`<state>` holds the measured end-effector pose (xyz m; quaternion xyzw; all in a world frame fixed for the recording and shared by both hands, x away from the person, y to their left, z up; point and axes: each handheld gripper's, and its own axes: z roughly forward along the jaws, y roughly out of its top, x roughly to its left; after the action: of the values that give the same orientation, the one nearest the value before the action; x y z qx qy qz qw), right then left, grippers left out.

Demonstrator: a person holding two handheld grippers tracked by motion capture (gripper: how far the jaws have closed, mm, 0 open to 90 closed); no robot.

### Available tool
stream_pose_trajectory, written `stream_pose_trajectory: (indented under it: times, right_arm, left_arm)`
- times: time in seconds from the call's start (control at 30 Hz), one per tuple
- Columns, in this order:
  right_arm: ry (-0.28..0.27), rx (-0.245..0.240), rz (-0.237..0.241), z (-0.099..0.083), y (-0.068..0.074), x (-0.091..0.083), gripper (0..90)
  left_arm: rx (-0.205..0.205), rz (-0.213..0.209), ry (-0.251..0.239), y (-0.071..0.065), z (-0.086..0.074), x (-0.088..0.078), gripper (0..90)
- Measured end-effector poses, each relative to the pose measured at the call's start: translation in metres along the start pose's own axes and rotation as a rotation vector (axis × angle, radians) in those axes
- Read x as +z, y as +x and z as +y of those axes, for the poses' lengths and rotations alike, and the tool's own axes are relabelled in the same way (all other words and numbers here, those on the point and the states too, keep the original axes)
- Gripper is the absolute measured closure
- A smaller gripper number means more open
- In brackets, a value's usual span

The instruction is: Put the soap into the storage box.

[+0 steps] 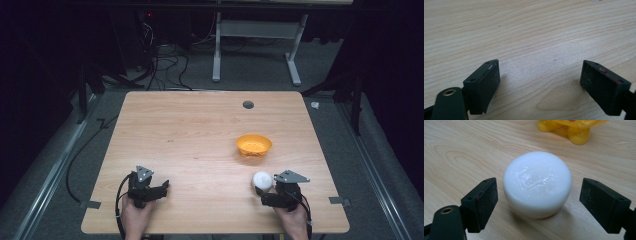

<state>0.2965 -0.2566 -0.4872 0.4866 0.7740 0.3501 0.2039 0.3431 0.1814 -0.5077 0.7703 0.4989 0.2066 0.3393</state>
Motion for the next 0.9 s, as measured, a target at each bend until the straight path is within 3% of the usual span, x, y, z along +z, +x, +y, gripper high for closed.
stream_pose_trajectory:
  times: [0.47,0.57,0.9]
  right_arm:
    - [0.061,-0.031,-0.028,0.005,0.007,0.021,19.2]
    - [0.069,-0.036,-0.046,0.005,0.008,0.023,21.4]
    - [0.065,-0.042,-0.043,0.005,0.007,0.023,24.3]
  left_arm:
    - [0.000,0.001,-0.001,0.000,0.000,0.000,16.6]
    - [0.000,0.000,0.000,0.000,0.000,0.000,16.6]
    - [0.000,0.000,0.000,0.000,0.000,0.000,16.6]
